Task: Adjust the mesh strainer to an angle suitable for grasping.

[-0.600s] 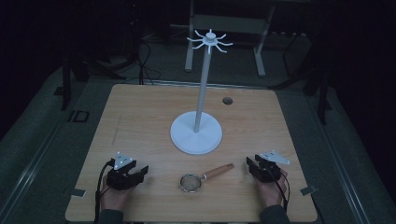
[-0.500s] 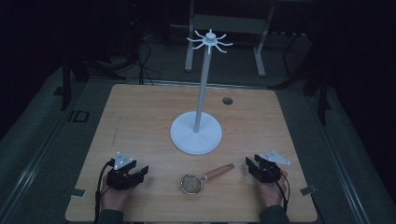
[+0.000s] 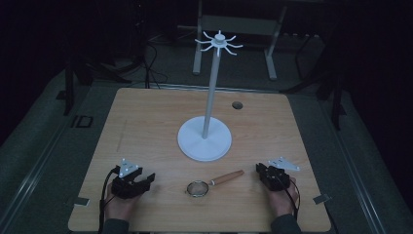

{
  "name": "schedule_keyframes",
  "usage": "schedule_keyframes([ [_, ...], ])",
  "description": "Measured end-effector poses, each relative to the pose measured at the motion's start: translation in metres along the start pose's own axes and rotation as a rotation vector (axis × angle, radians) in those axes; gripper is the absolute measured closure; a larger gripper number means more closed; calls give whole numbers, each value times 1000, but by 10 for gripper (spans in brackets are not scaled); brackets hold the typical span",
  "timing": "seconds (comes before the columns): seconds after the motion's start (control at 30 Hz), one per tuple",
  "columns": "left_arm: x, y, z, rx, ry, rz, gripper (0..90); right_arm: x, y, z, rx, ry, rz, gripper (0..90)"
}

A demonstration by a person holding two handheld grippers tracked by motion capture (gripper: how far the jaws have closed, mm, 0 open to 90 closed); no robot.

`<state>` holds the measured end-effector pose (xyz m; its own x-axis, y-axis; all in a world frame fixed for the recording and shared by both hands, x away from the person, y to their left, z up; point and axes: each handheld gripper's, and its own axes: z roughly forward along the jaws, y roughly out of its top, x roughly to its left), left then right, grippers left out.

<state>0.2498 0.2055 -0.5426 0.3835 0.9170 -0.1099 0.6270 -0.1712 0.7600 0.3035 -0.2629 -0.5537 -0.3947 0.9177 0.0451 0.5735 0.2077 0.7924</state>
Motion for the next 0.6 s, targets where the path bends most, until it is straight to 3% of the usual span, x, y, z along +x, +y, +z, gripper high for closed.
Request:
schedule_keyframes([
  [0.17, -4, 2, -2, -10, -10, 6, 438, 4, 3, 2, 6, 22, -9, 884],
  [0.3, -10, 5, -3, -24, -26, 16, 439, 17, 6, 6, 27, 55, -55, 899],
  [0.6, -23, 17, -7, -37, -59, 51, 440, 28, 7, 15, 63, 83, -62, 900],
])
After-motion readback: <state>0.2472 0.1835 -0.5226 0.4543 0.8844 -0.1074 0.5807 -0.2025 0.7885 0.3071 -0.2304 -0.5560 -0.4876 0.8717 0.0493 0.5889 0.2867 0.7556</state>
